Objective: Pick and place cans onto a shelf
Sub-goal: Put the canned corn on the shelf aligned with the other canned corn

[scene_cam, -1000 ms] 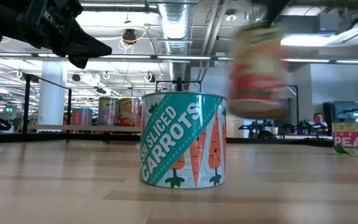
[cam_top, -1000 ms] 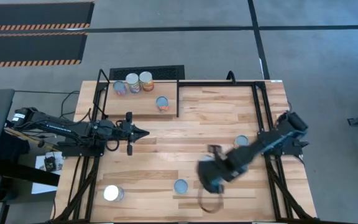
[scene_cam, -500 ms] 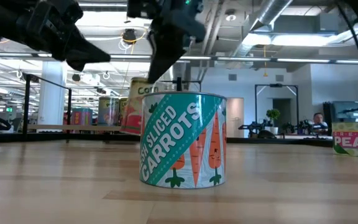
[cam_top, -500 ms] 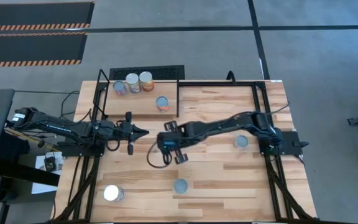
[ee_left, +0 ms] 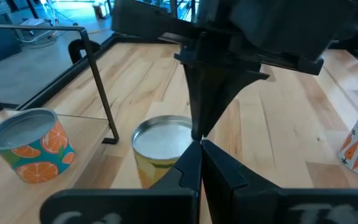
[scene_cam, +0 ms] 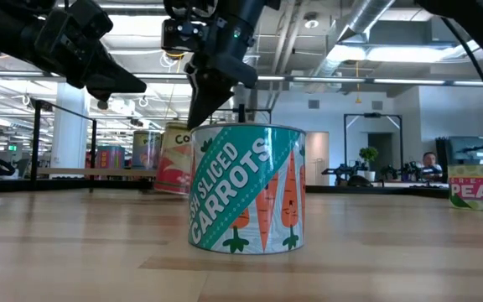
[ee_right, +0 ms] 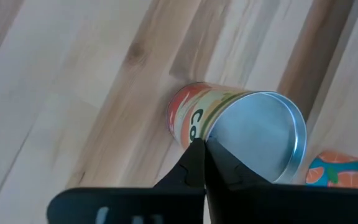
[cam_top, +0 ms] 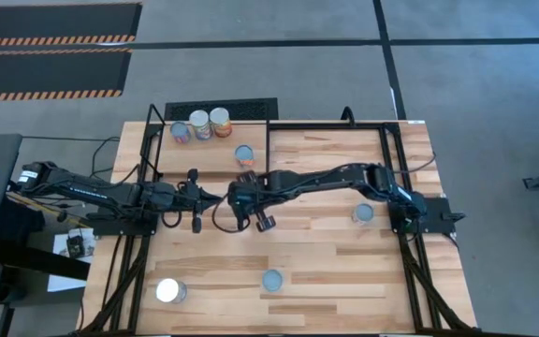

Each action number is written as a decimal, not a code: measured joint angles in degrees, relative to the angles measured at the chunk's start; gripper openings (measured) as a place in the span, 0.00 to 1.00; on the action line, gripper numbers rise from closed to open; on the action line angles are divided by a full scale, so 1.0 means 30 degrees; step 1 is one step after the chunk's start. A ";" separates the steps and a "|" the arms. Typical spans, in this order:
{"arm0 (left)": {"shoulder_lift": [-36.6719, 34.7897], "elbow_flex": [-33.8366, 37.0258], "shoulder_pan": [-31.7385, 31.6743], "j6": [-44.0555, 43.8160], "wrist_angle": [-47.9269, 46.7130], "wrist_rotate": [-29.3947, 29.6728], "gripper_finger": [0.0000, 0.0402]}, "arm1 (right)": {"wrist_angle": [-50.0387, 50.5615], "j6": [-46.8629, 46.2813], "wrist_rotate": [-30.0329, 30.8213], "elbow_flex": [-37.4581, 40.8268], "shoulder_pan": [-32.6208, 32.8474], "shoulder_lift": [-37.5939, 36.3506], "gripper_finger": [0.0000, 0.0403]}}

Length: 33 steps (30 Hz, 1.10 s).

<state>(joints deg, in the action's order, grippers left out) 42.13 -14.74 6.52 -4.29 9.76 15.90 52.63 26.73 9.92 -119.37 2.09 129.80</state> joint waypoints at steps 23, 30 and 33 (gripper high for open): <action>0.0070 0.0000 0.0168 -0.0372 0.0093 -0.0714 0.00 | 0.1470 -0.2253 -0.1286 0.1645 0.0880 -0.4063 0.10; 0.1561 -0.0093 0.1546 -0.0341 0.0694 -0.0678 0.00 | -0.6996 -0.2273 -0.3620 1.0785 0.0742 -0.8224 0.04; 0.2730 -0.0839 0.1924 -0.0675 0.0623 -0.0107 0.00 | -1.1778 -0.2401 -0.4065 1.4966 0.0668 -1.0180 0.02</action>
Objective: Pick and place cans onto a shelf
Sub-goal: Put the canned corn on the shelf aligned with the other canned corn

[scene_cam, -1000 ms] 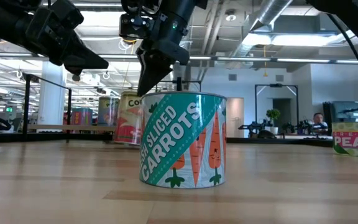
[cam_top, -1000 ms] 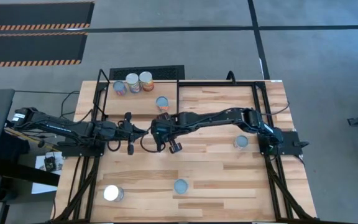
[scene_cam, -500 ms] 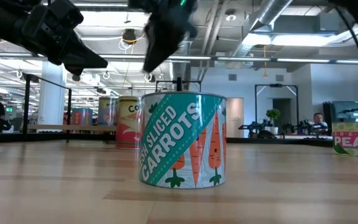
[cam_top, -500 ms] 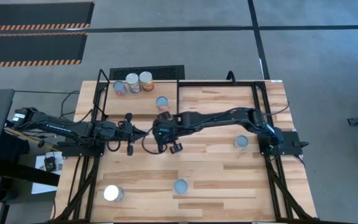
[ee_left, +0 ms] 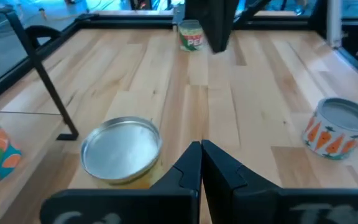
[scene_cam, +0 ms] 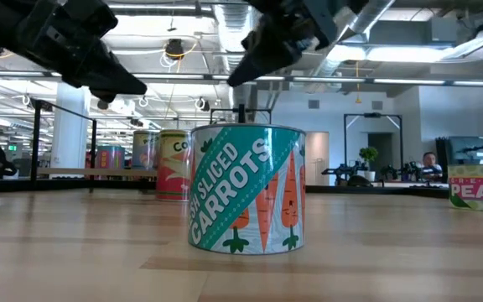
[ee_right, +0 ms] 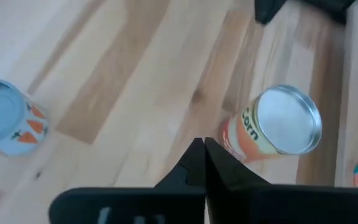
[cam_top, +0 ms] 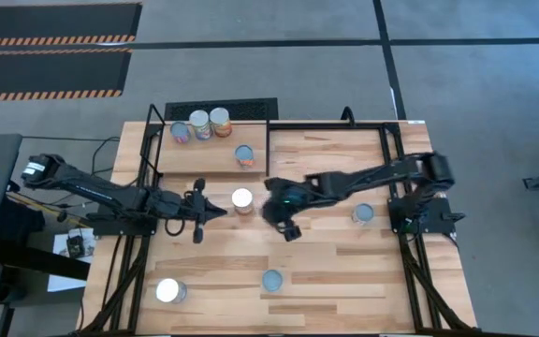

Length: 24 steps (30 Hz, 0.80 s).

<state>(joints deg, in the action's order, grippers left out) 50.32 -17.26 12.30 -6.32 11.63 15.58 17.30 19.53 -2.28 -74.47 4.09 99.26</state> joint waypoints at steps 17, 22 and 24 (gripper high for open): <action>0.6821 -0.6851 -0.0247 0.2544 -0.7176 0.2482 0.23 | -0.7969 -0.1996 0.0362 1.0366 -0.0683 -0.7561 0.02; 0.8988 -0.7684 -0.0835 0.3591 -0.7326 0.2589 0.26 | -0.7985 -0.1922 0.0348 1.0353 -0.0470 -0.7896 0.02; 0.9570 -0.7937 -0.1023 0.3840 -0.7313 0.2576 0.26 | -0.7798 -0.1965 0.0348 1.0374 -0.0393 -0.7972 0.02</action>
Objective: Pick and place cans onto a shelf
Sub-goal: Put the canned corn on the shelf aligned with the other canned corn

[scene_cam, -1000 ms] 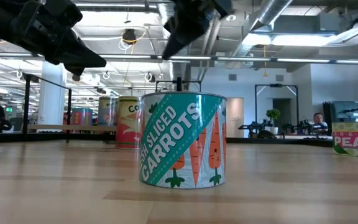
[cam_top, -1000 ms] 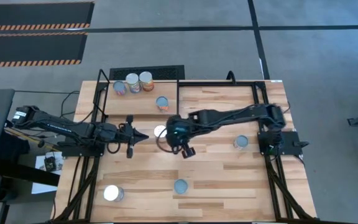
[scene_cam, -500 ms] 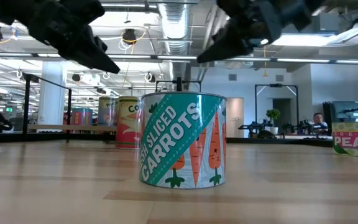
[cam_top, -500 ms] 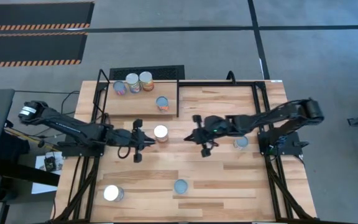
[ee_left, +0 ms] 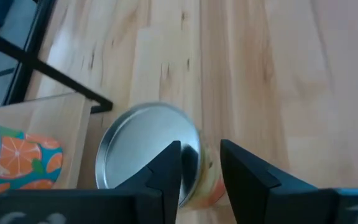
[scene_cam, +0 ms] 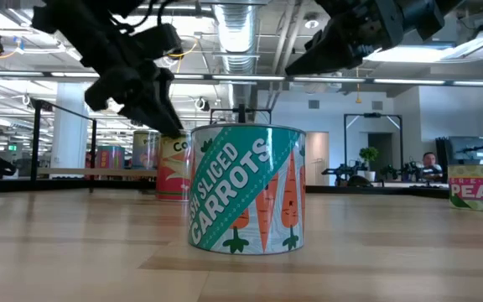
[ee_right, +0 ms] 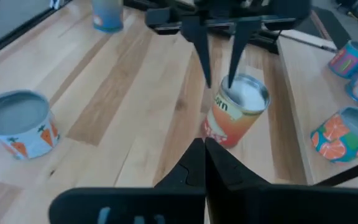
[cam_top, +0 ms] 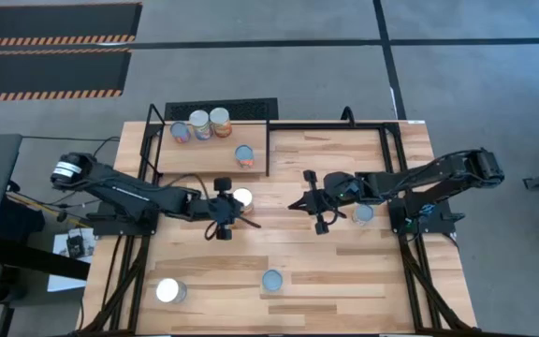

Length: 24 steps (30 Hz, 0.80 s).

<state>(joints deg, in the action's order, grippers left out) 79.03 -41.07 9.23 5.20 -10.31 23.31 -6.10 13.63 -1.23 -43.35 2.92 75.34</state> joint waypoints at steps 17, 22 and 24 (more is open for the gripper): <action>-0.2931 -0.2769 -0.2330 -0.2985 -0.7055 0.2248 0.00 | -0.0135 -0.0095 0.0000 -0.0015 0.0015 -0.0011 0.02; -0.4019 -0.3974 -0.5103 -0.2996 -0.7714 0.1714 0.00 | -0.0208 -0.0110 0.0000 -0.0015 0.0015 -0.0011 0.02; -0.3900 -0.3985 -0.6385 -0.2599 -0.7677 0.1020 0.00 | -0.0233 -0.0174 -0.0006 -0.0015 0.0015 -0.0011 0.02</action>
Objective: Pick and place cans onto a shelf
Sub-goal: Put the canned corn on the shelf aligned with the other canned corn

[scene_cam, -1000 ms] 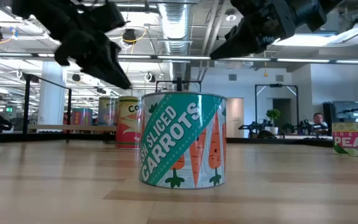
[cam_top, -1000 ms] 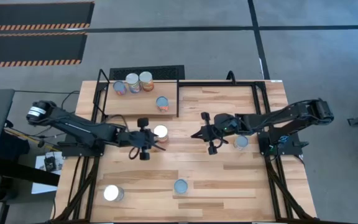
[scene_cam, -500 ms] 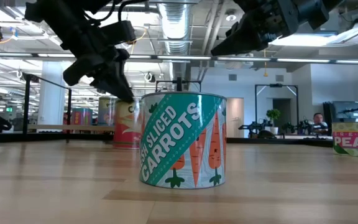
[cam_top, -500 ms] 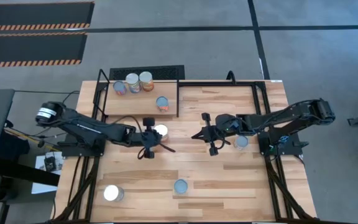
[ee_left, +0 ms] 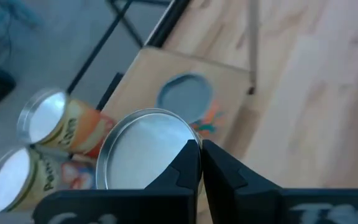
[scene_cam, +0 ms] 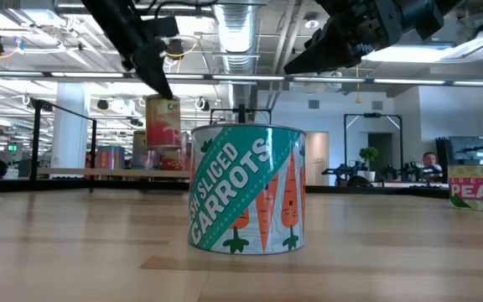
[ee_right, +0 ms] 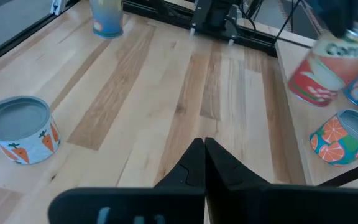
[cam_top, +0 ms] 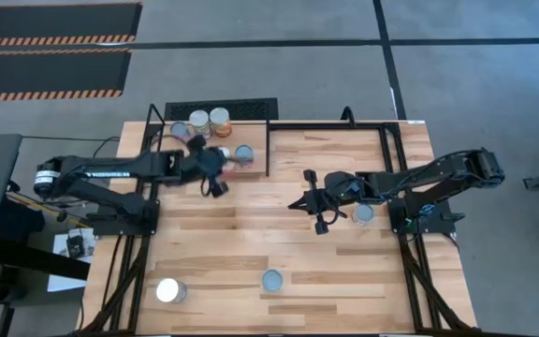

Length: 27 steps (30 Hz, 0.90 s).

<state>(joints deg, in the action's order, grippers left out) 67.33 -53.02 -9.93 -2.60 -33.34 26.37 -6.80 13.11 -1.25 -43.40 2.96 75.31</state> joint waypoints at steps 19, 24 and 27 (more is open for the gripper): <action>0.2013 -0.0004 -0.4960 0.1138 0.1161 -0.3101 0.00 | -0.0040 -0.0016 -0.0001 0.0000 0.0020 0.0000 0.03; 0.1982 -0.0011 -0.5057 0.1138 0.1603 -0.3104 0.00 | -0.0060 -0.0020 -0.0006 0.0000 0.0022 0.0000 0.02; 0.2056 0.0044 -0.5117 0.1131 0.1730 -0.3131 0.00 | -0.0055 -0.0053 -0.0001 0.0000 0.0022 0.0000 0.03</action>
<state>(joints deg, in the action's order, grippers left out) 73.50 -52.89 -25.28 0.80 -28.15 16.98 -6.96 12.95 -1.26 -43.40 3.03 75.31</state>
